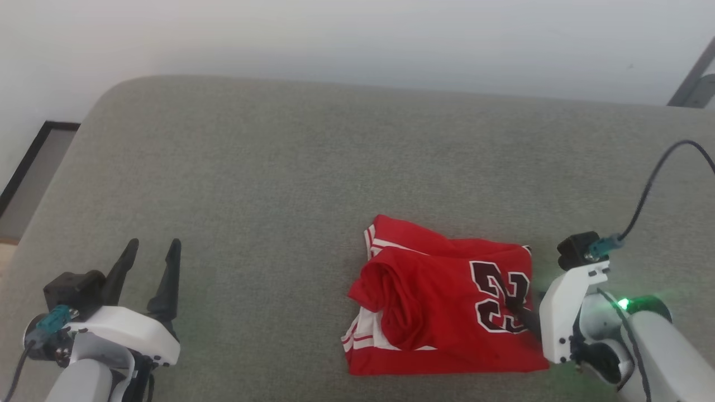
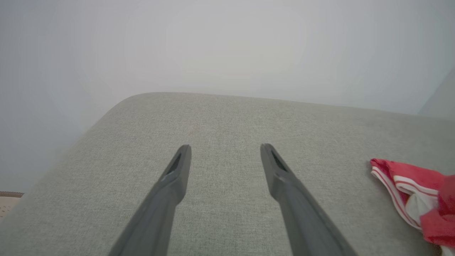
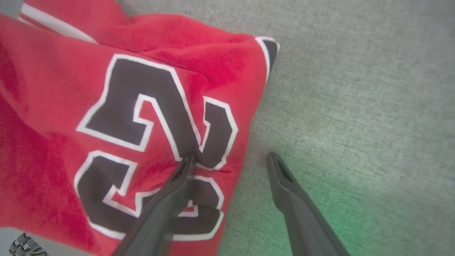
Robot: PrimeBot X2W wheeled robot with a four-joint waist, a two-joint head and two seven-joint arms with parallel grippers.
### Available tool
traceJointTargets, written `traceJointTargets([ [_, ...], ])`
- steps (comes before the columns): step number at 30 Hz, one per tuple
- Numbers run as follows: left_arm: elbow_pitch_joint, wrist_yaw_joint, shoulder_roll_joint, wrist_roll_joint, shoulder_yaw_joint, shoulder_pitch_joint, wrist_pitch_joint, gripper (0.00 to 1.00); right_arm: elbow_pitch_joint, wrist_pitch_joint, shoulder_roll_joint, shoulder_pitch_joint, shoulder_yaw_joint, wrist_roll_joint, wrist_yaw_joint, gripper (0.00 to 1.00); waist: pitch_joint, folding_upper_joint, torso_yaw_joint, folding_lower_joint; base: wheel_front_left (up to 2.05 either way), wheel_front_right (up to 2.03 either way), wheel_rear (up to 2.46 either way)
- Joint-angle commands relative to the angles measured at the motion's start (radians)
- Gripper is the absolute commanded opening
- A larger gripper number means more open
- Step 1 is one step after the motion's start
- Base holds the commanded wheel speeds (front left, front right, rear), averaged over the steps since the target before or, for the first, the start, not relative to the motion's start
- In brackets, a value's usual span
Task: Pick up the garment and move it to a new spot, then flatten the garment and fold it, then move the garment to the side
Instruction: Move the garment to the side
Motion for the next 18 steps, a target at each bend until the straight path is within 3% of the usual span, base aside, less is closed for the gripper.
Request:
traceJointTargets([
  [1,0.004,-0.003,-0.002,0.0,-0.002,-0.013,-0.004,1.0,0.009,0.019,0.002,-0.004,0.005,-0.002,0.0,1.0,0.016,0.0,0.018,0.0,0.0,0.0,0.0],
  [7,0.022,-0.008,-0.015,0.001,-0.013,-0.037,-0.007,1.0,0.047,0.135,0.026,-0.014,-0.001,-0.018,0.0,1.0,0.042,0.0,0.051,0.0,0.0,0.0,0.0],
  [8,0.027,-0.008,-0.017,0.002,-0.016,-0.042,-0.007,1.0,0.041,0.151,0.033,-0.014,0.009,-0.025,0.001,0.0,0.045,0.0,0.058,0.0,0.0,0.0,0.0],
  [18,0.032,-0.013,-0.017,0.011,-0.018,-0.053,-0.007,1.0,-0.036,0.194,0.004,-0.002,-0.026,-0.049,0.0,0.0,0.038,0.0,0.05,0.0,0.0,0.0,0.0],
])
